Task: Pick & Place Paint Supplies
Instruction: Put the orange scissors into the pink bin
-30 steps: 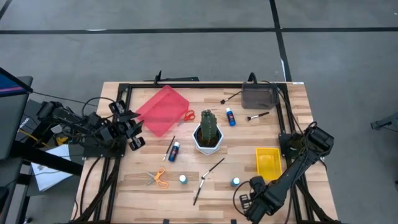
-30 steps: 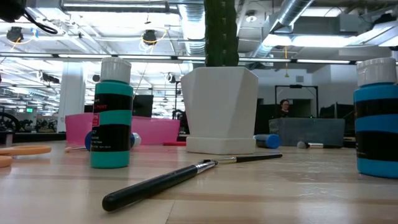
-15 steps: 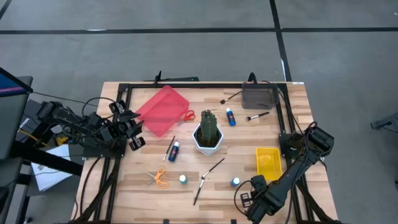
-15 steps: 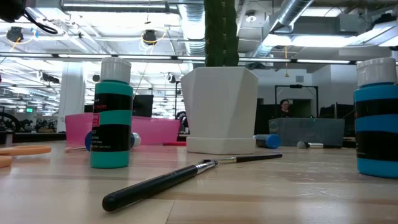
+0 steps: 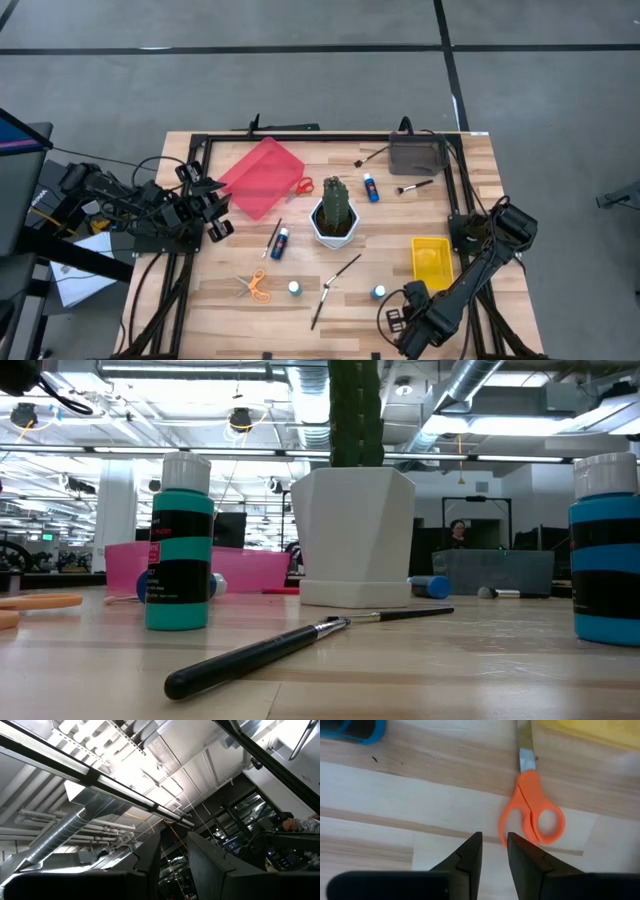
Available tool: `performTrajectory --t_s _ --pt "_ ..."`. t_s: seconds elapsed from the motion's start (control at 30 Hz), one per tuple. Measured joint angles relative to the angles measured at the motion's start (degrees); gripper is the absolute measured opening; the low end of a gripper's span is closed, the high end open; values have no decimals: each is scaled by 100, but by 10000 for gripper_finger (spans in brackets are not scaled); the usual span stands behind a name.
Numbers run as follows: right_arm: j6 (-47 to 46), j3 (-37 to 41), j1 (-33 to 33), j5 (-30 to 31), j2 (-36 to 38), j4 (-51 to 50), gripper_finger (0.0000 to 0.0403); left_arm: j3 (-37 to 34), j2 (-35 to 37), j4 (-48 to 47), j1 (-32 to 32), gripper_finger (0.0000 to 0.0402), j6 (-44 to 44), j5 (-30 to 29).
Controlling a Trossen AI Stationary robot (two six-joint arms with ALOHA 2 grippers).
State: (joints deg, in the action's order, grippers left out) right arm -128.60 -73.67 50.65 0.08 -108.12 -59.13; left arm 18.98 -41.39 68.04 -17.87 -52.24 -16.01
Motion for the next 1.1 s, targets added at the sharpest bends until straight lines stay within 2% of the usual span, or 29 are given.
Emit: performTrajectory --t_s 0.3,1.1 --pt "153 7 39 -90 -325 157 86 0 1 -2 0 88 -1 0" --pt "167 2 104 23 -376 -50 86 0 2 -1 0 88 1 2"
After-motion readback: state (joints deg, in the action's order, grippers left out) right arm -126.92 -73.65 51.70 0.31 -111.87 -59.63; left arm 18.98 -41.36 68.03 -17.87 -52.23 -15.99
